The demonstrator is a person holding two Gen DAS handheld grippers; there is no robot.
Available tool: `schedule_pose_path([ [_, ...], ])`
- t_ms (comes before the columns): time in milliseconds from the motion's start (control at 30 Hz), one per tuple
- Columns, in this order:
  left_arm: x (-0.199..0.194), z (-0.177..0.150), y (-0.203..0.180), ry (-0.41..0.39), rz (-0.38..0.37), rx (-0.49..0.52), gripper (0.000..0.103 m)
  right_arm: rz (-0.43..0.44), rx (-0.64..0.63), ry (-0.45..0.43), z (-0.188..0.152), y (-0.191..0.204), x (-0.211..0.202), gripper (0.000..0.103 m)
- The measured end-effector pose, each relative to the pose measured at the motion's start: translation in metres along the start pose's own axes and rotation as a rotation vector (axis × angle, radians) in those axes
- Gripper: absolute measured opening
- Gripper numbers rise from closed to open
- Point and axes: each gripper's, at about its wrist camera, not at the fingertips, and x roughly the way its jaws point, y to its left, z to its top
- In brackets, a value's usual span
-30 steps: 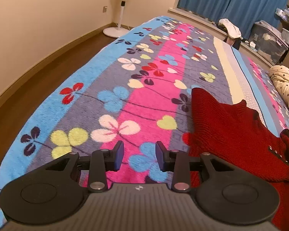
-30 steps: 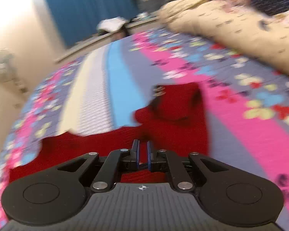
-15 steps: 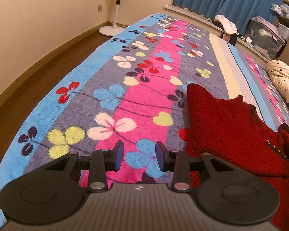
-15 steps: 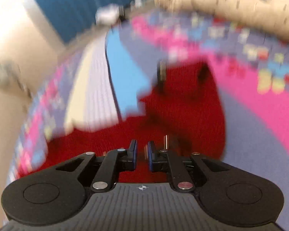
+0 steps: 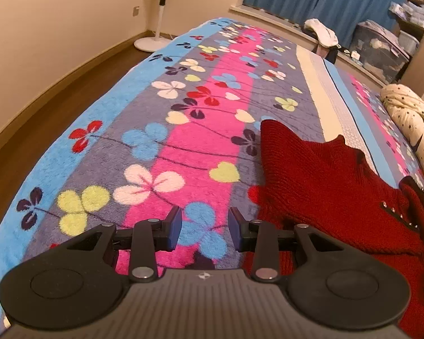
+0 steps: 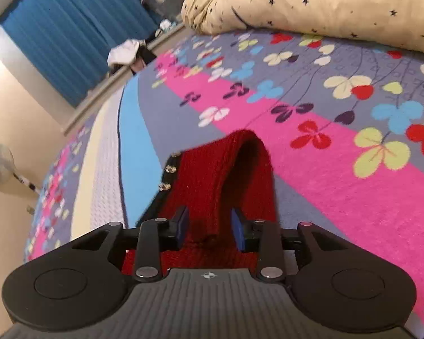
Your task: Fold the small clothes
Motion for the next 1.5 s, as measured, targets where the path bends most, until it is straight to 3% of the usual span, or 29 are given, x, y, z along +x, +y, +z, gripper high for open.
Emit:
schedule_pose_path([
  [133, 0.004, -0.001, 0.0, 0.011, 0.013, 0.005, 0.04, 0.003, -0.025, 0.047, -0.007, 0.004, 0.009, 0.036],
  [200, 0.003, -0.001, -0.001, 0.005, 0.014, 0.005, 0.04, 0.015, -0.04, 0.047, -0.007, 0.007, 0.009, 0.026],
  [233, 0.003, 0.0, 0.0, 0.003, 0.015, 0.006, 0.04, 0.029, -0.051, 0.043, -0.006, 0.01, 0.007, 0.01],
  [333, 0.002, 0.0, 0.0, 0.001, 0.016, 0.005, 0.04, 0.056, -0.078, -0.006, -0.005, 0.018, -0.005, 0.01],
  [433, 0.001, 0.0, 0.001, -0.001, 0.012, 0.004, 0.04, 0.111, -0.021, -0.04, -0.001, 0.024, -0.022, 0.009],
  [567, -0.001, 0.004, 0.003, -0.011, -0.002, -0.012, 0.04, 0.24, -0.02, -0.097, -0.01, 0.064, -0.074, 0.009],
  [667, -0.003, 0.009, 0.006, -0.026, -0.003, -0.039, 0.04, 0.358, -0.058, -0.131, -0.04, 0.111, -0.116, 0.009],
  [767, -0.006, 0.012, 0.011, -0.035, -0.017, -0.082, 0.04, 0.484, -0.101, -0.095, -0.085, 0.167, -0.137, 0.009],
  [867, -0.007, 0.013, 0.017, -0.026, -0.022, -0.118, 0.04, 0.582, -0.171, 0.032, -0.137, 0.226, -0.125, 0.01],
  [900, -0.007, 0.013, 0.019, -0.021, -0.025, -0.13, 0.04, 0.585, -0.198, 0.124, -0.154, 0.242, -0.113, 0.012],
  [967, -0.006, 0.012, 0.024, -0.005, -0.036, -0.158, 0.04, 0.531, -0.194, 0.345, -0.184, 0.257, -0.085, 0.017],
  [1000, -0.005, 0.012, 0.025, 0.001, -0.04, -0.165, 0.04, 0.514, -0.167, 0.415, -0.194, 0.255, -0.078, 0.017],
  [1067, -0.006, 0.013, 0.028, 0.003, -0.042, -0.166, 0.04, 0.516, -0.184, 0.461, -0.2, 0.246, -0.084, 0.017],
  [1233, -0.012, 0.012, 0.026, -0.002, -0.073, -0.174, 0.04, 0.462, -0.412, 0.311, -0.159, 0.19, -0.126, 0.02],
  [1367, -0.015, 0.01, 0.014, -0.015, -0.109, -0.15, 0.04, 0.263, -0.418, 0.187, -0.103, 0.109, -0.134, 0.024],
  [1500, -0.012, 0.004, 0.001, -0.001, -0.223, -0.19, 0.04, 0.065, -0.351, 0.1, -0.075, 0.032, -0.124, 0.028],
])
